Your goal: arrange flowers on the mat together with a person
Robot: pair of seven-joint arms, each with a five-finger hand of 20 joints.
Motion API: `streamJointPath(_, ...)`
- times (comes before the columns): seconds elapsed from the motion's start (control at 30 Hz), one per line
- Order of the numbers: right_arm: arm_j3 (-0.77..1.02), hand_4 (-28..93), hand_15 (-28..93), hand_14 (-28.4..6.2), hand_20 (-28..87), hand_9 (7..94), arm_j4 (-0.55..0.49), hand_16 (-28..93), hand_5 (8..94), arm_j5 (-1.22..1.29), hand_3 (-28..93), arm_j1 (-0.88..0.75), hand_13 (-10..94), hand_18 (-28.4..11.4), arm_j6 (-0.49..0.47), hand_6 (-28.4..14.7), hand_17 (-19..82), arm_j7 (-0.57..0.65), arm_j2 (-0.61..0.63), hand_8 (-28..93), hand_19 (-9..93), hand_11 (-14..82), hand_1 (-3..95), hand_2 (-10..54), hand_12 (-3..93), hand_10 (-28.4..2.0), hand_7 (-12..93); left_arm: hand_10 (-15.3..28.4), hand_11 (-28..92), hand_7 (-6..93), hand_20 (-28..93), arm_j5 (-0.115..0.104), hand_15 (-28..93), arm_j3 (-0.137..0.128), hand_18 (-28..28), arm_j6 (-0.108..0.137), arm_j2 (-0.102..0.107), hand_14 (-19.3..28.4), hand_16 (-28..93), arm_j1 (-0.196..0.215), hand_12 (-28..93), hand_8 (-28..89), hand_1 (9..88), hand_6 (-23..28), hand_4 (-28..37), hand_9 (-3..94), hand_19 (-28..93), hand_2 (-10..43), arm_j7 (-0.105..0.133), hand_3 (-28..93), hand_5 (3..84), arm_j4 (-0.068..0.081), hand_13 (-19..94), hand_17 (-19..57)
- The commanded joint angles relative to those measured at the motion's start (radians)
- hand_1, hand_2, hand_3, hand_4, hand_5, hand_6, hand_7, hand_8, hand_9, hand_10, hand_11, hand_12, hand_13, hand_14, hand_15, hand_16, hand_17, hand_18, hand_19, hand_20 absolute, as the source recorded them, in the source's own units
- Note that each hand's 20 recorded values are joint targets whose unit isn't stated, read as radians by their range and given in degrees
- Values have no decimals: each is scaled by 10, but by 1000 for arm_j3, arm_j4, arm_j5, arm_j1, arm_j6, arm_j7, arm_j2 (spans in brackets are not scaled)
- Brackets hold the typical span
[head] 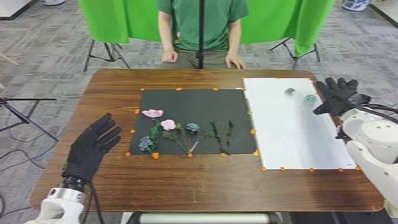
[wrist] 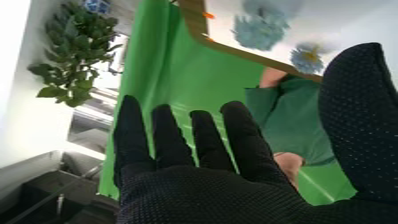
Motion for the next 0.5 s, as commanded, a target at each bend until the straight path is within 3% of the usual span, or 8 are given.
streamJointPath(0.03,-54,-283,32,-131,173,188,82,272,203,2,847,146,282,-164,-40,-63,76,-31,-44,-86,355,52,267,-95,223,-118,156,113,241,186,40,8,224,-1,218,-8,-8,141,-12,7,133,-101,250,40,-283,225,443,-26,-11,698,312,2,220,-94)
streamJointPath(0.5,-116,-283,232,-80,195,357,207,128,330,35,858,228,541,-137,19,-51,206,-29,-83,-156,516,212,305,-95,176,-114,270,113,239,187,41,5,223,2,218,-2,-2,140,-12,8,133,-102,250,40,-283,225,443,-26,-8,698,312,4,221,-95)
